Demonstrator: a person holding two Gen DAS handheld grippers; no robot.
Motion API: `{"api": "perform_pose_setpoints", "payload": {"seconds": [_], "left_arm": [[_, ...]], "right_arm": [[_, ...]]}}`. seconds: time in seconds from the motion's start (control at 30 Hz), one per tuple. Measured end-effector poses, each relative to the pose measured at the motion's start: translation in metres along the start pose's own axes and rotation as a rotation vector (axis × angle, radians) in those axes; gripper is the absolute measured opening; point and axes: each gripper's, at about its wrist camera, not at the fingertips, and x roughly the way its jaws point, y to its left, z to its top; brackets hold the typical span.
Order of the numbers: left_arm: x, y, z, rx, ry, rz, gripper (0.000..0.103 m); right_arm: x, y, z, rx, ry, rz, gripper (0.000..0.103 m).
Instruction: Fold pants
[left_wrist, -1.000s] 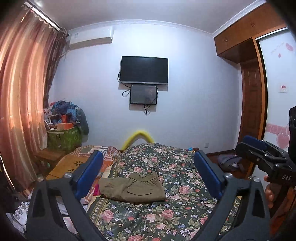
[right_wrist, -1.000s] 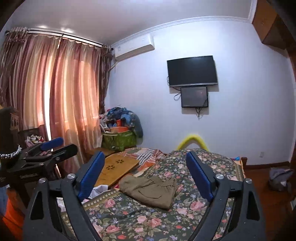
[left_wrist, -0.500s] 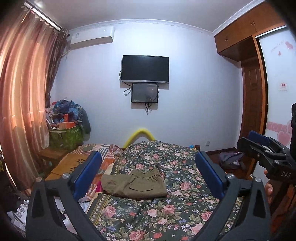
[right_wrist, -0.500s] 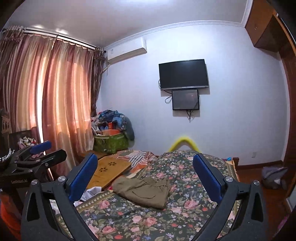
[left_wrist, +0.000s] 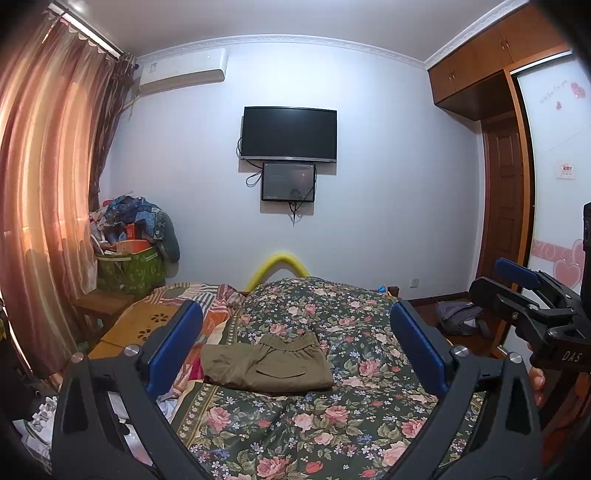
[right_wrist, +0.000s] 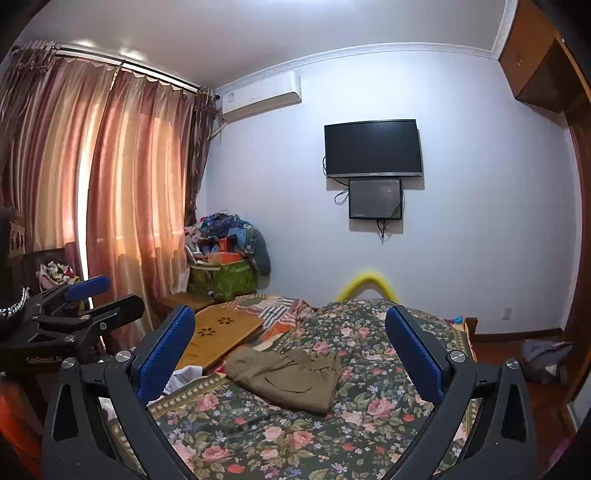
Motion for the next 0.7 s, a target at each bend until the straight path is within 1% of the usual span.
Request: {"api": "perform_pose_setpoints", "payload": {"seconds": [0.7], "left_arm": [[0.0036, 0.0003, -0.0024, -0.005, 0.008, -0.006, 0.103]], "right_arm": [[-0.0018, -0.002, 0.0008, 0.022, 0.009, -0.005, 0.103]]}}
